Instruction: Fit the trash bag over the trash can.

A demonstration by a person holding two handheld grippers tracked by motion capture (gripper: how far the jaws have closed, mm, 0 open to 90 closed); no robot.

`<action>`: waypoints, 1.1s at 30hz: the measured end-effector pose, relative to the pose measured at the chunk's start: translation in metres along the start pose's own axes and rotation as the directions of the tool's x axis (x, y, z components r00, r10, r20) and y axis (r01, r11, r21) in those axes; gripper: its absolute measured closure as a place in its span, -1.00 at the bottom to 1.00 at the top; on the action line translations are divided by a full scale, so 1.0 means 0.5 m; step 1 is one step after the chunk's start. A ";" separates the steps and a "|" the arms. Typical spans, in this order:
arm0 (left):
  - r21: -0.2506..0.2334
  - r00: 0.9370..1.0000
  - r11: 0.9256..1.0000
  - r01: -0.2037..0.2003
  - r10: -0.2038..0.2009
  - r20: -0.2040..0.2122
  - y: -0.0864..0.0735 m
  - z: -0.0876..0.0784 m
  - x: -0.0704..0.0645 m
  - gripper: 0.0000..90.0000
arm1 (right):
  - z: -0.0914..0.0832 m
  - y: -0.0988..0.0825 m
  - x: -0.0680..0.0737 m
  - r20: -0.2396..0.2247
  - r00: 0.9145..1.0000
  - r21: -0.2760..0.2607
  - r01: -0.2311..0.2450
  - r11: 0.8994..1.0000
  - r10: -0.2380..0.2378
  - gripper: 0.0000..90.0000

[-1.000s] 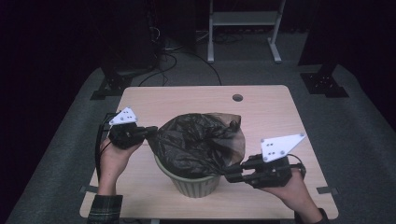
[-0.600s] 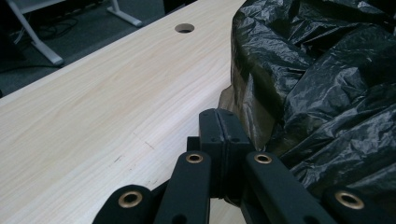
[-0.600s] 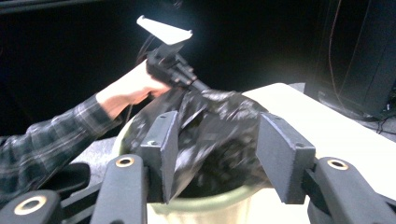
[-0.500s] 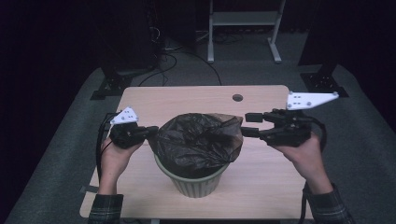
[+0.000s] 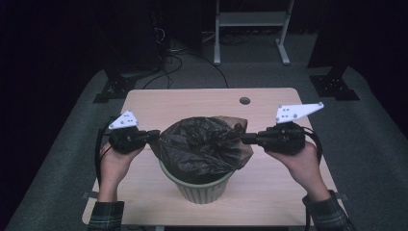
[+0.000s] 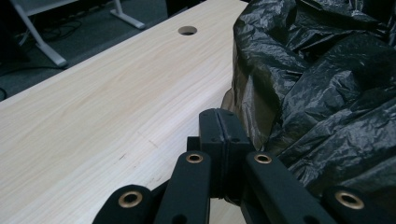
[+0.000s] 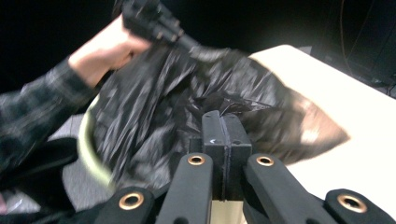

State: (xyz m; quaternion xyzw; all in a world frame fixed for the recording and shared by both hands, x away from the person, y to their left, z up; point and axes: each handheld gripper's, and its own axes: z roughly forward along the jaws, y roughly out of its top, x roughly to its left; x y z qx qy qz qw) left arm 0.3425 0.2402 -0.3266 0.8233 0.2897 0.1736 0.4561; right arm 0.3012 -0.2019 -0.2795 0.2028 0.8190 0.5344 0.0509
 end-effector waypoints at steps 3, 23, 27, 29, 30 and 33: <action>-0.004 1.000 1.000 0.004 -0.004 -0.012 -0.004 -0.015 0.000 1.00 | -0.011 -0.027 0.030 -0.018 1.000 0.039 0.007 0.999 -0.006 1.00; -0.019 1.000 1.000 0.008 -0.007 0.024 -0.033 -0.009 -0.024 0.99 | 0.076 -0.234 0.053 -0.098 0.988 0.186 -0.103 0.977 0.122 1.00; -0.023 1.000 1.000 -0.011 0.011 0.028 -0.032 -0.021 -0.037 1.00 | 0.093 -0.253 0.069 -0.129 0.984 0.218 -0.090 0.972 0.120 1.00; -0.027 1.000 1.000 -0.010 0.011 0.023 -0.036 -0.026 -0.040 1.00 | 0.100 -0.256 0.079 -0.148 0.983 0.223 -0.073 0.972 0.108 1.00; -0.026 1.000 1.000 -0.009 0.009 0.018 -0.040 -0.030 -0.040 0.99 | 0.103 -0.256 0.083 -0.153 0.983 0.228 -0.070 0.971 0.106 1.00; -0.032 1.000 0.999 0.014 -0.013 0.004 -0.053 -0.042 -0.030 0.99 | 0.120 -0.252 0.098 -0.180 0.979 0.247 -0.045 0.968 0.092 1.00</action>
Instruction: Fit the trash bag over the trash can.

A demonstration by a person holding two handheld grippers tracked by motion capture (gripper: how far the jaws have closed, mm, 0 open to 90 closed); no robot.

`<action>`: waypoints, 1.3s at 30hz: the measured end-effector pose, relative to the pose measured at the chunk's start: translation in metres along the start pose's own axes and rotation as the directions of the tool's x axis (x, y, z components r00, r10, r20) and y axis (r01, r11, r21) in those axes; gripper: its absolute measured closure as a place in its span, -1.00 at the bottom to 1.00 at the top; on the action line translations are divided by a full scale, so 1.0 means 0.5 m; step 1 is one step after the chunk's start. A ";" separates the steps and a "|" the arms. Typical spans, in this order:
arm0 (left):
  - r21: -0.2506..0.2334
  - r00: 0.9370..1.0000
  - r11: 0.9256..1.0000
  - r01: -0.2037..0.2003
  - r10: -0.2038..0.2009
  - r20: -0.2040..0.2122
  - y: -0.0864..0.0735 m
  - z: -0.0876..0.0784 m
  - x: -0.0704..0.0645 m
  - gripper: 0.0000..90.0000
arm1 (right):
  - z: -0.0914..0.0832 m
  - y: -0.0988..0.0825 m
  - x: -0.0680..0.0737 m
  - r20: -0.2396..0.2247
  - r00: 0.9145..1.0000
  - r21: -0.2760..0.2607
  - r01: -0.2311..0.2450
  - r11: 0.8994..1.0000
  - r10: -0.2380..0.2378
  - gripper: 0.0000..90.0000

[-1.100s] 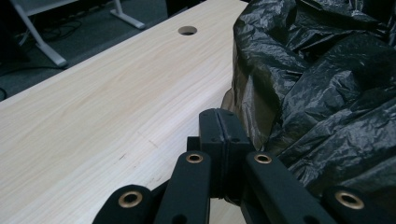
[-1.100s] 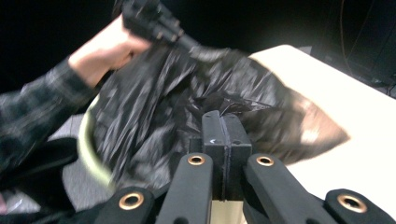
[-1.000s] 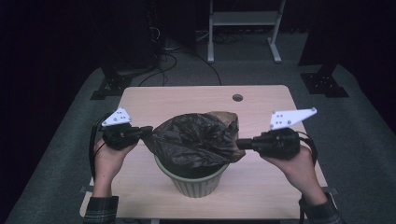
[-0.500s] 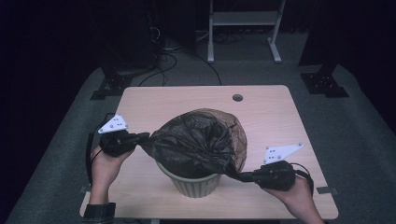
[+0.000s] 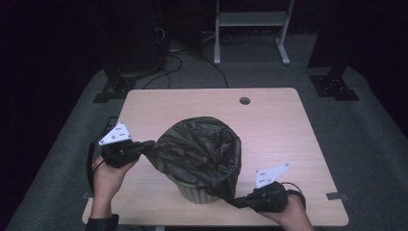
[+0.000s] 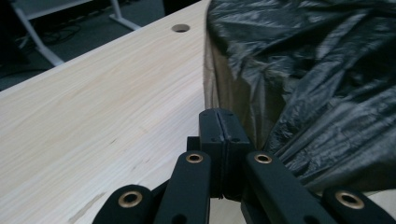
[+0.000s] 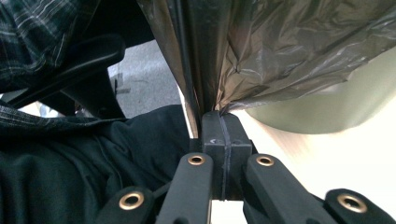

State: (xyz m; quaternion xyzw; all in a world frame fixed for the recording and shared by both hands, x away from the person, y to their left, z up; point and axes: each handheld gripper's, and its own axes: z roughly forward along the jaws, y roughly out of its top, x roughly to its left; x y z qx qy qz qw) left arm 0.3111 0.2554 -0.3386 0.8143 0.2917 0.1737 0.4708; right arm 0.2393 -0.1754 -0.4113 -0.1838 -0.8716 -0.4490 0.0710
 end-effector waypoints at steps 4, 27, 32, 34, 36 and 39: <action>0.010 1.000 1.000 0.016 -0.016 -0.006 -0.011 -0.001 0.014 0.99 | 0.012 0.009 0.010 -0.020 1.000 0.008 0.023 1.000 -0.023 1.00; 0.102 0.999 0.994 -0.025 0.027 -0.024 -0.007 0.070 0.016 0.98 | 0.049 -0.014 -0.020 0.045 0.999 0.106 -0.012 0.994 0.007 1.00; 0.112 0.999 0.994 -0.007 0.011 -0.038 -0.021 0.088 0.027 0.98 | 0.066 -0.033 -0.033 0.094 0.995 0.159 -0.035 0.987 0.020 1.00; 0.121 0.999 0.992 -0.017 0.023 -0.048 -0.018 0.093 0.026 0.98 | 0.062 -0.035 -0.039 0.104 0.994 0.155 -0.041 0.987 0.025 1.00; 0.117 0.999 0.993 -0.019 0.025 -0.045 -0.015 0.094 0.026 0.98 | 0.049 -0.033 -0.039 0.101 0.994 0.133 -0.040 0.990 0.026 0.75; 0.109 0.998 0.994 -0.022 0.028 -0.054 -0.012 0.092 0.029 0.98 | 0.010 -0.025 -0.034 0.103 0.994 0.066 -0.039 0.997 0.032 0.64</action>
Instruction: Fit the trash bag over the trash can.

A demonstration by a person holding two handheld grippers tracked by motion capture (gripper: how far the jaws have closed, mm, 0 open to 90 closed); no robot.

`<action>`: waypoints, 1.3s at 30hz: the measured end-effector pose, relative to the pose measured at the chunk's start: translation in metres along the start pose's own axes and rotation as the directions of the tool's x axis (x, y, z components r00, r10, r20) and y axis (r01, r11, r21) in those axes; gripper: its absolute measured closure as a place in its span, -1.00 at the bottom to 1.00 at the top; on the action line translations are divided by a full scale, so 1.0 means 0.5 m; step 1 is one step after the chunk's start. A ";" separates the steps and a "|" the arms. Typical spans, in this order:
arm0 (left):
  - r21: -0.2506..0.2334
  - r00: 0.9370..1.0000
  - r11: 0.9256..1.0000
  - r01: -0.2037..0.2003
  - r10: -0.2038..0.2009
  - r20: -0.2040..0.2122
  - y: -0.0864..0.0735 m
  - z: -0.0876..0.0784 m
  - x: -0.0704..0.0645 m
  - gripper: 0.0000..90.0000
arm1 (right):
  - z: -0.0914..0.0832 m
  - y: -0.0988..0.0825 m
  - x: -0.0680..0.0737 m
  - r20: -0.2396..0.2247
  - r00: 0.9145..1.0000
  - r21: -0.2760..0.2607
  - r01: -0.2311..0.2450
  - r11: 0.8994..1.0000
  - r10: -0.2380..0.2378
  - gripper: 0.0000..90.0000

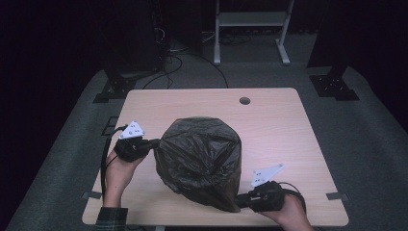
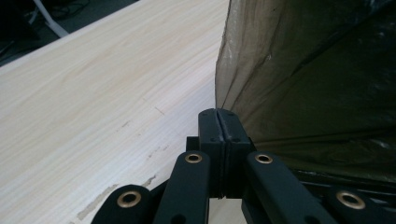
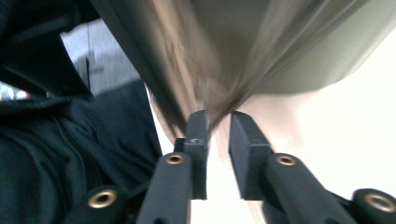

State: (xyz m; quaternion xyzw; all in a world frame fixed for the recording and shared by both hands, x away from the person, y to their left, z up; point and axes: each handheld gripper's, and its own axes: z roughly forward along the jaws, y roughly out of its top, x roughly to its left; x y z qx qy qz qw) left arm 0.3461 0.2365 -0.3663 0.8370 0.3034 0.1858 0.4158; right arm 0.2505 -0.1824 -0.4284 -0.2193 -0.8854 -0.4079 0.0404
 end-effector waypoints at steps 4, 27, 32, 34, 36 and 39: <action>-0.005 1.000 1.000 0.006 -0.006 -0.011 0.004 0.003 0.012 0.98 | -0.086 0.021 0.008 0.028 1.000 -0.115 0.017 0.993 -0.014 0.62; -0.014 1.000 1.000 0.006 -0.005 0.025 0.017 0.013 0.013 0.99 | -0.098 0.293 -0.173 0.125 0.991 -0.234 -0.019 0.972 0.049 0.46; -0.021 1.000 1.000 0.007 -0.006 0.024 0.016 0.012 0.015 1.00 | -0.099 0.302 -0.168 0.156 0.987 -0.270 0.000 0.963 0.044 0.80; -0.024 1.000 1.000 0.010 -0.010 0.023 0.016 0.012 0.016 1.00 | -0.104 0.306 -0.167 0.157 0.987 -0.289 0.009 0.957 0.038 1.00; -0.023 1.000 1.000 0.012 -0.012 0.020 0.016 0.013 0.018 1.00 | -0.106 0.310 -0.169 0.194 0.980 -0.279 0.023 0.960 0.033 1.00; -0.021 1.000 1.000 0.021 -0.021 0.007 0.015 0.019 0.024 1.00 | -0.102 0.311 -0.182 0.231 0.972 -0.282 0.020 0.959 0.048 1.00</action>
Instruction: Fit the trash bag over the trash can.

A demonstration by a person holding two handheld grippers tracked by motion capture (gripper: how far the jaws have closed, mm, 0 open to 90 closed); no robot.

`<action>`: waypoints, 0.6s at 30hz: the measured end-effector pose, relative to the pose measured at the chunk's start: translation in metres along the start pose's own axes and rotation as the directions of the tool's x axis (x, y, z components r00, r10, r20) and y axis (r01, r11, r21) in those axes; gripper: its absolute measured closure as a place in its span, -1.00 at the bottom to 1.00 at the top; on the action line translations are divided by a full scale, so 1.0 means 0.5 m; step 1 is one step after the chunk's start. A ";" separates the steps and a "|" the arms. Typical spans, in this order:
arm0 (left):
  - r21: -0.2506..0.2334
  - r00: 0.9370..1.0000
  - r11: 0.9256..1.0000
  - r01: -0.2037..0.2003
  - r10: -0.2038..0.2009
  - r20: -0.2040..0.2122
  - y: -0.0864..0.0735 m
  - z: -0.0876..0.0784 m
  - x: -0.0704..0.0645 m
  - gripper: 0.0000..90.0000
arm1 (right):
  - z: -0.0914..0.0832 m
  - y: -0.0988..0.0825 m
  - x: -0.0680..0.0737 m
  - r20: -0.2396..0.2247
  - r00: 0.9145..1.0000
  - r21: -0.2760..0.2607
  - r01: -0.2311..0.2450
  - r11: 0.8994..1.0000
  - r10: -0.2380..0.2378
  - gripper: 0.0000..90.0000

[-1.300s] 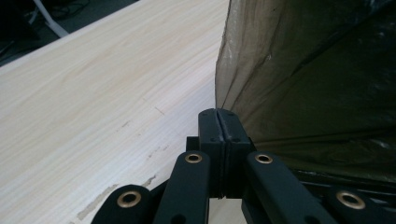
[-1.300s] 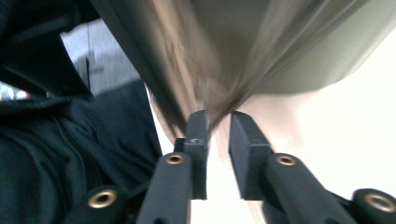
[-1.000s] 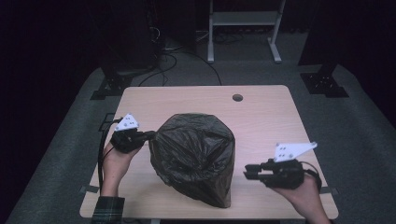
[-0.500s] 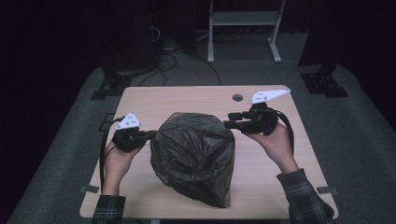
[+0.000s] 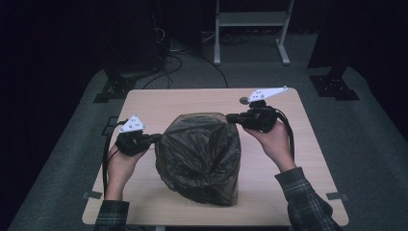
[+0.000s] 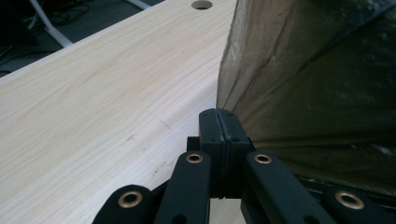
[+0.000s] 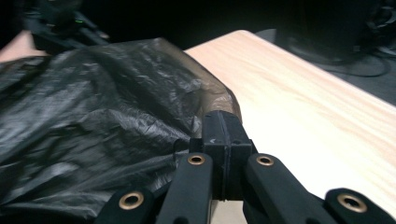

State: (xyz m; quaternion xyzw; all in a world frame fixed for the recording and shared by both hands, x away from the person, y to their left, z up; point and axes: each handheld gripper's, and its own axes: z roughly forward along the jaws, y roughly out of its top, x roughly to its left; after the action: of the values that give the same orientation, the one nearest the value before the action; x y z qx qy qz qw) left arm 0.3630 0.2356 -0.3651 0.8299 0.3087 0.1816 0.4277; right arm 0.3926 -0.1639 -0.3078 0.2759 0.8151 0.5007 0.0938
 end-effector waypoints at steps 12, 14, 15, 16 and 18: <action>0.069 1.000 0.997 0.022 -0.022 -0.001 -0.027 0.054 0.015 1.00 | 0.072 -0.090 -0.073 0.133 0.987 0.073 -0.102 0.992 0.092 1.00; 0.091 1.000 0.996 0.021 -0.020 -0.012 -0.034 0.060 0.015 1.00 | 0.083 -0.109 -0.081 0.148 0.984 0.093 -0.114 0.989 0.100 1.00; 0.094 1.000 0.995 0.020 -0.020 -0.008 -0.036 0.062 0.015 1.00 | 0.088 -0.119 -0.085 0.153 0.983 0.099 -0.121 0.988 0.105 1.00; 0.095 1.000 0.995 0.026 -0.026 -0.006 -0.041 0.065 0.015 1.00 | 0.091 -0.126 -0.088 0.154 0.982 0.105 -0.128 0.986 0.111 1.00; 0.110 1.000 0.993 0.029 -0.028 -0.005 -0.048 0.071 0.014 1.00 | 0.103 -0.148 -0.095 0.154 0.980 0.116 -0.147 0.982 0.129 1.00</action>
State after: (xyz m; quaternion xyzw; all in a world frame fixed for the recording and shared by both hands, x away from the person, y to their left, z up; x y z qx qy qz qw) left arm 0.3799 0.2299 -0.4050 0.8475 0.3308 0.1597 0.3831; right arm 0.4279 -0.1761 -0.4025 0.3733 0.8151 0.4315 0.1004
